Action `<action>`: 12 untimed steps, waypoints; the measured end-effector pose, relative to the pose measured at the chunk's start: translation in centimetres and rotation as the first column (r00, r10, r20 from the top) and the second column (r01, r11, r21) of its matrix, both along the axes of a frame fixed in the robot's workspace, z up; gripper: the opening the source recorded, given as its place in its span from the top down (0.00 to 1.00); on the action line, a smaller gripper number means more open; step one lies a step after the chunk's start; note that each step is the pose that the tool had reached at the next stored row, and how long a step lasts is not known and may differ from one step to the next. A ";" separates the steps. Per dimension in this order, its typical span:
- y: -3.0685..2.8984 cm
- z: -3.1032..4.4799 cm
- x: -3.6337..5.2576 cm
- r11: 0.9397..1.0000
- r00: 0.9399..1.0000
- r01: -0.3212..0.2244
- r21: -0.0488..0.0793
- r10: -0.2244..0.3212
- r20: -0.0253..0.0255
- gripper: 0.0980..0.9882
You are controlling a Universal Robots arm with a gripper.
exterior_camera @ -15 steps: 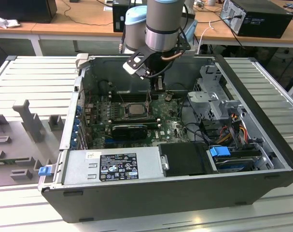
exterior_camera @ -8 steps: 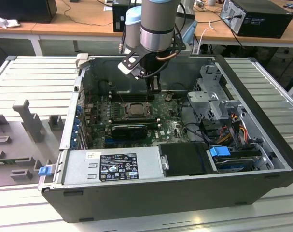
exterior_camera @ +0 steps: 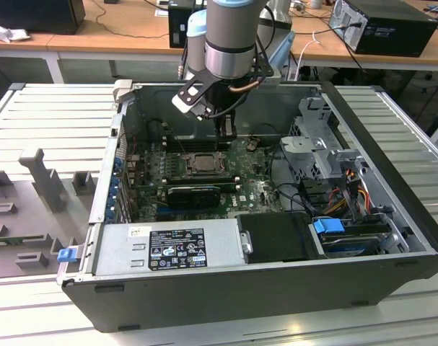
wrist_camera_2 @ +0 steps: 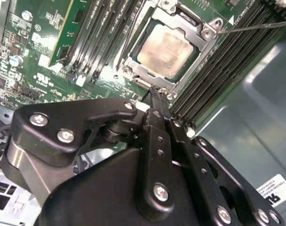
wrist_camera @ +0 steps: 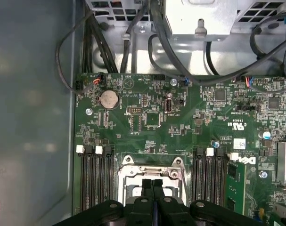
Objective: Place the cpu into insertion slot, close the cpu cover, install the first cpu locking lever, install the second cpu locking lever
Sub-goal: 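Close the cpu cover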
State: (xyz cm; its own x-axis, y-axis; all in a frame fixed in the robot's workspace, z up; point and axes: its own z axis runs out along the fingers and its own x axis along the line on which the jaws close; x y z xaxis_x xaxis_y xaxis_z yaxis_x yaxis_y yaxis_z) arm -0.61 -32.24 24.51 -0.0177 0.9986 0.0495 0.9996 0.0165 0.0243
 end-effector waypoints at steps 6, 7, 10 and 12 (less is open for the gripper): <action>-0.02 -0.89 -0.25 1.000 1.000 -0.004 0.005 0.004 -0.002 0.99; -0.02 -0.97 -0.37 1.000 1.000 -0.005 0.005 0.005 -0.002 0.99; -0.02 -1.09 -1.17 1.000 1.000 -0.007 0.005 0.007 -0.004 0.99; -0.02 -1.14 -1.62 1.000 1.000 -0.007 0.006 0.008 -0.005 0.99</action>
State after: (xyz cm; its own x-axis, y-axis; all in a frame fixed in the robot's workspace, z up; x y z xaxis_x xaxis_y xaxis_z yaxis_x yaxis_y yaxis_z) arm -2.24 -32.25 23.38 -0.0250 0.9982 0.0551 0.9995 0.0239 0.0198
